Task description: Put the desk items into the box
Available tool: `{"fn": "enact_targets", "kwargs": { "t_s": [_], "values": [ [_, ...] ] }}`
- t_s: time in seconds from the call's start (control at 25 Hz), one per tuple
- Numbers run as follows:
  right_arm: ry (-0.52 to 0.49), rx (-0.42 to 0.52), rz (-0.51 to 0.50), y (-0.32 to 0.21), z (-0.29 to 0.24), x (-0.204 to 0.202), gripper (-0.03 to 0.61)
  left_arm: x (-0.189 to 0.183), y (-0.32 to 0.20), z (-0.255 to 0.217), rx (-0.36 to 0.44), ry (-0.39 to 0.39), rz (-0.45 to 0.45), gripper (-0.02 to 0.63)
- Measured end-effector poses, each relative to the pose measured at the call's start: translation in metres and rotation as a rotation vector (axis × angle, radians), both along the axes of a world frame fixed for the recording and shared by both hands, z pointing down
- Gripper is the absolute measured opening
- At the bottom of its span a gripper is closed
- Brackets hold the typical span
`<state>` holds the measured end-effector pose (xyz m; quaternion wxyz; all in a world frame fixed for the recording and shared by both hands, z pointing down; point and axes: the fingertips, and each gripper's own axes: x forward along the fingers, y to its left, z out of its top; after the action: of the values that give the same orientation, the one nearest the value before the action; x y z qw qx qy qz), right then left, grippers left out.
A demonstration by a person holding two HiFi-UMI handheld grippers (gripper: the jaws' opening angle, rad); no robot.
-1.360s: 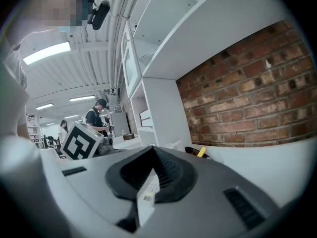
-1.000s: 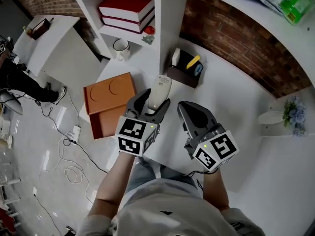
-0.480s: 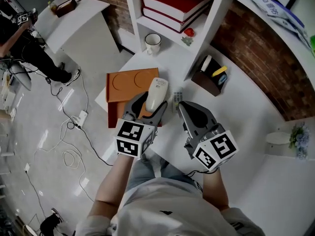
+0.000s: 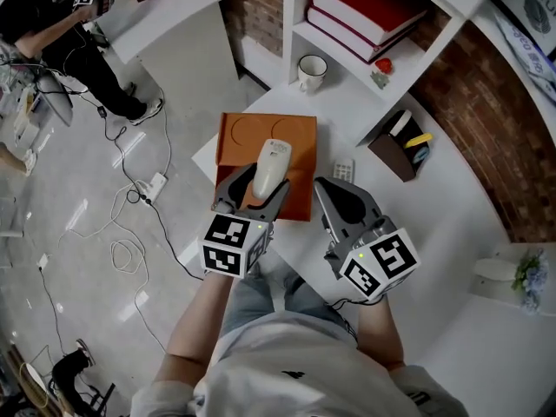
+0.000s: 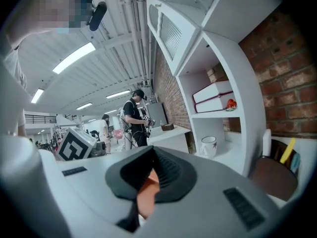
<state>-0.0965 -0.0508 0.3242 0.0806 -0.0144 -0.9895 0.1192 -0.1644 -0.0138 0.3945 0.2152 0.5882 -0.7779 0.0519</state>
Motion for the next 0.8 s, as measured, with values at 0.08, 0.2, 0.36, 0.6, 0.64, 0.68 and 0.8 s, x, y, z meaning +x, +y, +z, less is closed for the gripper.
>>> {"fn": "enact_targets", "kwargs": {
  "t_s": [0.08, 0.2, 0.36, 0.6, 0.64, 0.68, 0.8],
  "values": [
    [0.006, -0.001, -0.017, 0.006, 0.002, -0.006, 0.011, -0.006, 0.008, 0.005, -0.011, 0.001, -0.018, 0.281],
    [0.013, -0.004, -0.034, 0.011, 0.005, -0.012, 0.009, -0.012, 0.019, 0.015, -0.037, 0.0, -0.038, 0.281],
    [0.023, -0.011, -0.049, 0.014, 0.01, -0.017, 0.009, -0.014, 0.029, 0.033, -0.068, 0.017, -0.058, 0.281],
    [0.046, -0.015, -0.067, 0.019, 0.019, -0.018, 0.009, -0.014, 0.04, 0.061, -0.119, 0.031, -0.072, 0.281],
    [0.049, -0.015, -0.068, 0.02, 0.02, -0.018, 0.009, -0.013, 0.041, 0.065, -0.126, 0.034, -0.073, 0.281],
    [0.052, -0.015, -0.068, 0.02, 0.02, -0.018, 0.009, -0.013, 0.042, 0.068, -0.132, 0.038, -0.073, 0.281],
    [0.06, -0.016, -0.065, 0.021, 0.021, -0.018, 0.009, -0.013, 0.044, 0.077, -0.151, 0.053, -0.07, 0.281]
  ]
}}
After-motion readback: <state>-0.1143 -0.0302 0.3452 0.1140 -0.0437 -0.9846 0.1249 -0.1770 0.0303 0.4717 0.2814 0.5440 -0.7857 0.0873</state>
